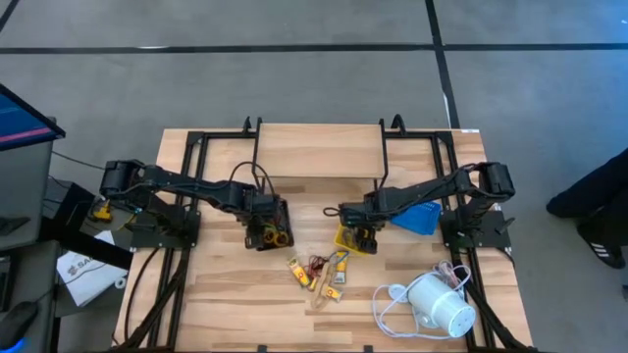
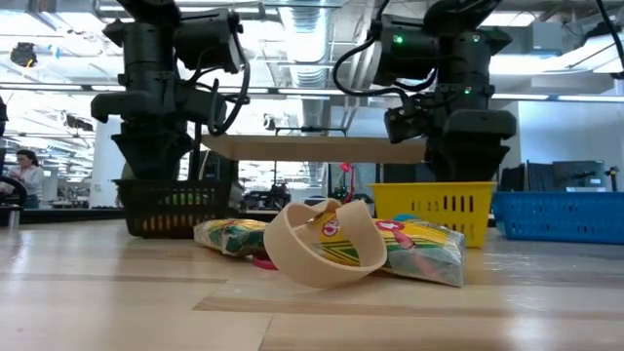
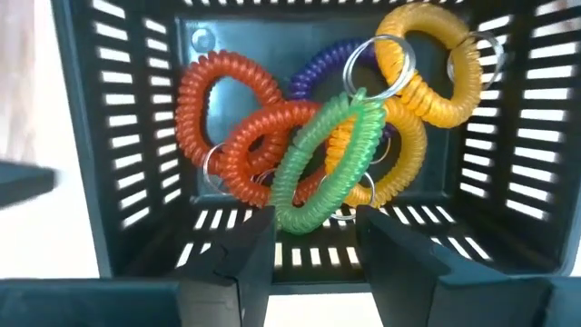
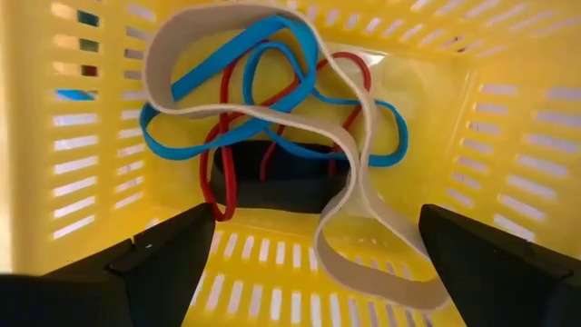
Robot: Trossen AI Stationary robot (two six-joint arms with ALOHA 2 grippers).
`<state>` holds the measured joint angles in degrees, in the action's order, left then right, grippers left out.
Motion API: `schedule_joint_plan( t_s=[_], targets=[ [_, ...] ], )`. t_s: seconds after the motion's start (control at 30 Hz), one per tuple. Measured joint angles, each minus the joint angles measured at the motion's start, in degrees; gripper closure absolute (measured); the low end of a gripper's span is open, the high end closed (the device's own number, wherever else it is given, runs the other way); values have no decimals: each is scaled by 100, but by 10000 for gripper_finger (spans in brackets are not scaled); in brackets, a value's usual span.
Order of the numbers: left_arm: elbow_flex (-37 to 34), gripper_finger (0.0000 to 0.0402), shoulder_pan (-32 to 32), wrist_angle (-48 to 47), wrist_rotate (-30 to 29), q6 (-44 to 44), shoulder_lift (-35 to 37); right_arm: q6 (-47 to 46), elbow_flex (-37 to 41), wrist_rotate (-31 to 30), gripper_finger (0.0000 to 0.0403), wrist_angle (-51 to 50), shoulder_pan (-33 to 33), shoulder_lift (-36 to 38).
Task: Pick & Place Office Desk Supplies
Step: Adjust the bins, then put the red rubber band into the yellow bin
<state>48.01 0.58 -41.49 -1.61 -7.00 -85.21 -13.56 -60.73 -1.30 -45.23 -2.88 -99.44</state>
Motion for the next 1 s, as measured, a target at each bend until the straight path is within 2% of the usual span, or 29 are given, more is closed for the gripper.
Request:
schedule_joint_plan(
  t_s=[0.43, 0.53, 0.67, 0.83, 0.9, 1.0],
  targets=[
    [-2, 255, -132, -457, 62, -142, 61, -152, 3, 141, 19, -383, -209, 27],
    [-2, 263, -235, -102, -51, -93, 285, -152, -32, 136, 19, -297, -242, 182],
    [-2, 278, -330, 434, -208, 52, 952, -126, -157, 132, 19, -44, -238, 644],
    [0, 285, -551, 1433, -140, -53, 1809, -24, -279, 129, 19, 731, -282, 1354],
    [19, 284, -955, 2045, -110, -44, 1795, 103, -286, 130, 19, 1167, -340, 1621],
    [17, 284, -1645, 2347, -286, 70, 1315, 224, -286, 131, 19, 1559, -395, 2004]
  ],
)
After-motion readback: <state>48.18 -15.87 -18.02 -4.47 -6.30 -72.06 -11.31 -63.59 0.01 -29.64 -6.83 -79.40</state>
